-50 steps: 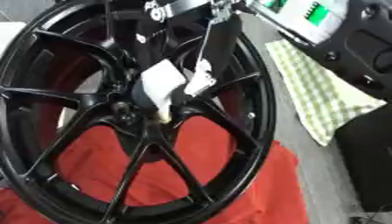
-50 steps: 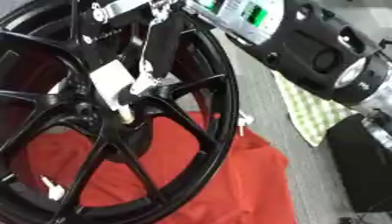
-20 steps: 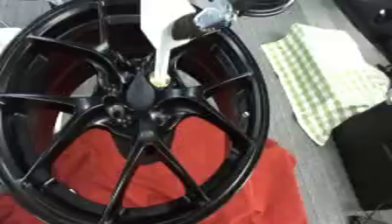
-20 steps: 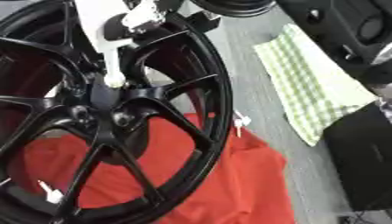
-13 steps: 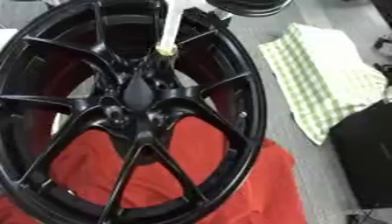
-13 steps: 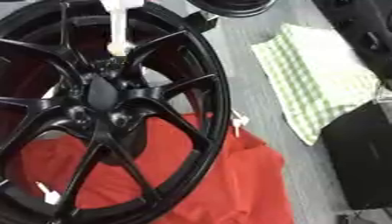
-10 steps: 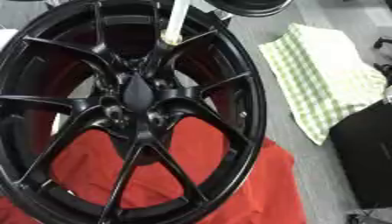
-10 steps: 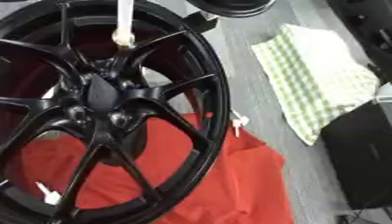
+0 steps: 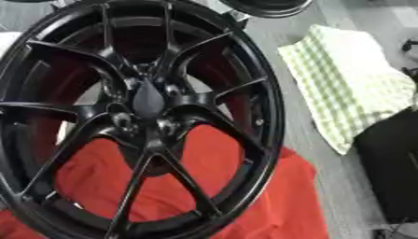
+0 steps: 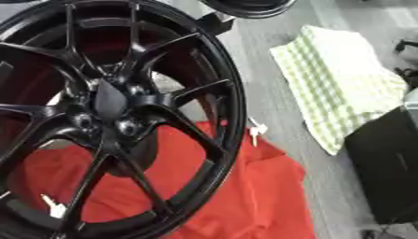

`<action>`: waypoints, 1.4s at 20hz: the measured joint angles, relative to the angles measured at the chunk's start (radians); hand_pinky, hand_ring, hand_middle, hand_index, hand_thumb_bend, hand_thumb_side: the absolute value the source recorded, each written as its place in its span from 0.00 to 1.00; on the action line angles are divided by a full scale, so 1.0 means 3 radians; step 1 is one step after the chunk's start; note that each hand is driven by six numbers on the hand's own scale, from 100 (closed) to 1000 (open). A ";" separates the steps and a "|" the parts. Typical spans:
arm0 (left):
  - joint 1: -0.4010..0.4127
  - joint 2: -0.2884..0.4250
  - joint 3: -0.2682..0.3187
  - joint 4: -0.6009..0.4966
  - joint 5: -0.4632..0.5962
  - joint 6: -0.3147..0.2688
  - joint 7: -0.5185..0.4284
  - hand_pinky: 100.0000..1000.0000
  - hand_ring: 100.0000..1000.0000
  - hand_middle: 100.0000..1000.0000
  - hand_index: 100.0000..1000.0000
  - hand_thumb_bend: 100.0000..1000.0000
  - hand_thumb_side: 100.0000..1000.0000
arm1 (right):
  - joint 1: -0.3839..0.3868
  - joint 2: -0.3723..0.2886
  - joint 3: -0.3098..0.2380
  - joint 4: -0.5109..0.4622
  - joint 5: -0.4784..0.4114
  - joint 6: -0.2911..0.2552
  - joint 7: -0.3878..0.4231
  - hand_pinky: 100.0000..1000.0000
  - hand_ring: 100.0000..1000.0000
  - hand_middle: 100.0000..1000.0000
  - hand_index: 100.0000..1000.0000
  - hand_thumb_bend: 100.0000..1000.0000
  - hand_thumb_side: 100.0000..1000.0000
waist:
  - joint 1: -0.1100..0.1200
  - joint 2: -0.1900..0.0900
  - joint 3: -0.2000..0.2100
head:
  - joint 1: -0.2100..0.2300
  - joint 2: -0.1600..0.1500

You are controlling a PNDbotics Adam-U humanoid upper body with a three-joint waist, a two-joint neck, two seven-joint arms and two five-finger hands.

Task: Pull the pin out of the wheel hub.

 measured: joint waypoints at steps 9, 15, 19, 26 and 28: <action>0.0030 -0.0001 0.0018 -0.0002 -0.0023 -0.0007 0.0036 0.68 0.67 0.65 0.70 0.00 0.84 | 0.1012 -0.0285 -0.0693 0.0507 -0.0041 -0.0094 -0.0600 0.76 0.59 0.39 0.43 0.15 0.01 | 0.0042 0.0005 -0.0034 | 0.0030 0.0000; 0.0035 -0.0001 0.0027 -0.0009 -0.0026 -0.0012 0.0058 0.68 0.67 0.65 0.70 0.00 0.84 | 0.1448 -0.0280 -0.1004 0.0920 0.0205 -0.0094 -0.0993 0.79 0.66 0.45 0.52 0.22 0.00 | 0.0062 0.0016 -0.0056 | 0.0034 0.0000; 0.0038 -0.0002 0.0031 -0.0011 -0.0026 -0.0006 0.0072 0.68 0.67 0.65 0.70 0.00 0.84 | 0.1630 -0.0189 -0.1083 0.1103 0.0651 -0.0002 -0.1021 0.88 0.86 0.81 0.82 0.35 0.09 | 0.0068 0.0024 -0.0073 | 0.0056 0.0000; 0.0038 -0.0002 0.0044 -0.0013 -0.0026 -0.0013 0.0084 0.68 0.67 0.65 0.70 0.00 0.84 | 0.1656 -0.0080 -0.1213 0.1187 0.0886 -0.0078 -0.1031 0.89 0.89 0.85 0.87 0.26 0.23 | 0.0078 0.0025 -0.0075 | 0.0062 0.0001; 0.0038 -0.0002 0.0045 -0.0013 -0.0026 -0.0014 0.0084 0.68 0.67 0.65 0.70 0.00 0.84 | 0.1649 -0.0069 -0.1234 0.1187 0.0886 -0.0107 -0.1087 0.88 0.88 0.84 0.87 0.26 0.21 | 0.0077 0.0025 -0.0077 | 0.0062 0.0001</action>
